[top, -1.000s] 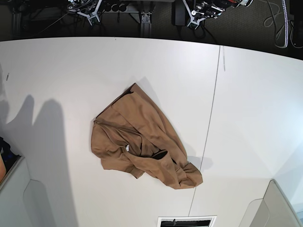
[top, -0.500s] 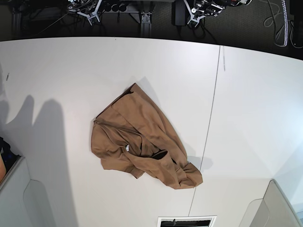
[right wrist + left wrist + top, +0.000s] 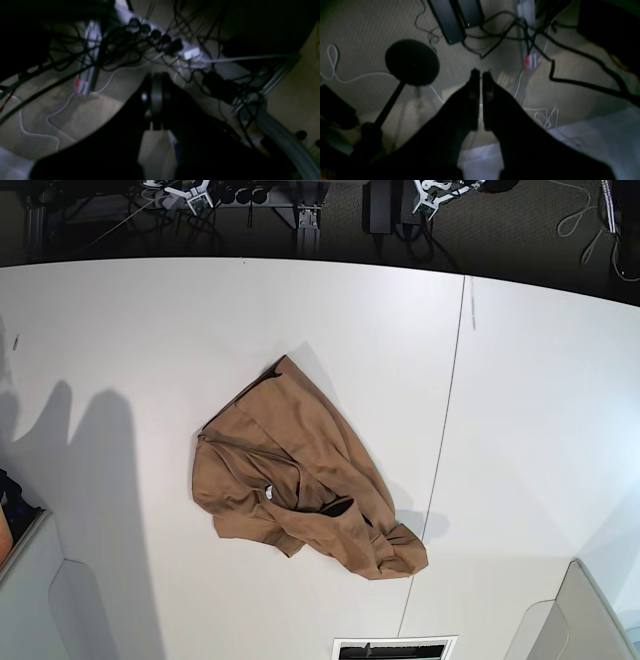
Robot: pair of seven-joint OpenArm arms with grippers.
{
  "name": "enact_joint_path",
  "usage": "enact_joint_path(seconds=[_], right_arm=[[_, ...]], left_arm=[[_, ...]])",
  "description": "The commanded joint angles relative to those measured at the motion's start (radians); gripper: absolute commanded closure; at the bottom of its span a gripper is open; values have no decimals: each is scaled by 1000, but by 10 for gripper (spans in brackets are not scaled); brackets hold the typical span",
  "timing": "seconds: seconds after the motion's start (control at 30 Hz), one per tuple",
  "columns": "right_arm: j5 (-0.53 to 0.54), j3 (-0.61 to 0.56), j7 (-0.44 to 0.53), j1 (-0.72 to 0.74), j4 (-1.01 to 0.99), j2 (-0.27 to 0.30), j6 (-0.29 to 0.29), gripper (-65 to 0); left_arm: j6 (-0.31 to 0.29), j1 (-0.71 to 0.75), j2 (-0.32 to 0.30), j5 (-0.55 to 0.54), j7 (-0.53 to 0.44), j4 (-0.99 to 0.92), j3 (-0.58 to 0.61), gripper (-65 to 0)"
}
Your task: Layout the t-shirt on the table in an organized manner, then fold the t-shirt properly
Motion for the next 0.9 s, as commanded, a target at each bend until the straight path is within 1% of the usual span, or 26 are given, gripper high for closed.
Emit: enact_joint_path(seconds=[0.0, 0.1, 0.17, 0.2, 0.3, 0.37, 0.5, 0.57, 0.6, 0.67, 0.8, 0.87], right_arm=[[3, 2, 10, -29, 43, 25, -5, 0], [7, 2, 9, -112, 165, 63, -4, 0], [32, 2, 9, -169, 253, 92, -4, 0], [50, 2, 9, -197, 298, 107, -4, 0], [103, 2, 9, -288, 453, 159, -5, 0], [124, 2, 9, -350, 565, 197, -5, 0], [126, 2, 9, -461, 794, 272, -5, 0], [126, 3, 7, -505, 900, 305, -5, 0], [126, 6, 5, -522, 949, 319, -9, 0], [126, 13, -12, -546, 1044, 338, -35, 0], [146, 16, -15, -534, 1194, 370, -121, 0], [153, 16, -15, -492, 1244, 373, -136, 0]], left_arm=[[-3, 27, -12, -2, 10, 39, -24, -53], [-3, 102, -18, -2, 37, 154, -118, -57], [-9, 152, -23, -2, 36, 239, -188, -83], [-27, 175, -26, -2, 36, 283, -220, -101], [-111, 246, -35, -2, 42, 438, -317, -155], [-146, 299, -43, -23, 53, 553, -380, -178], [-209, 396, -73, -110, 90, 786, -488, -197], [-218, 436, -89, -129, 115, 897, -537, -197], [-235, 453, -98, -138, 127, 951, -561, -197], [-259, 483, -114, -164, 137, 1053, -608, -197], [-257, 511, -156, -249, 173, 1245, -686, -197], [-258, 509, -184, -289, 173, 1321, -705, -200]])
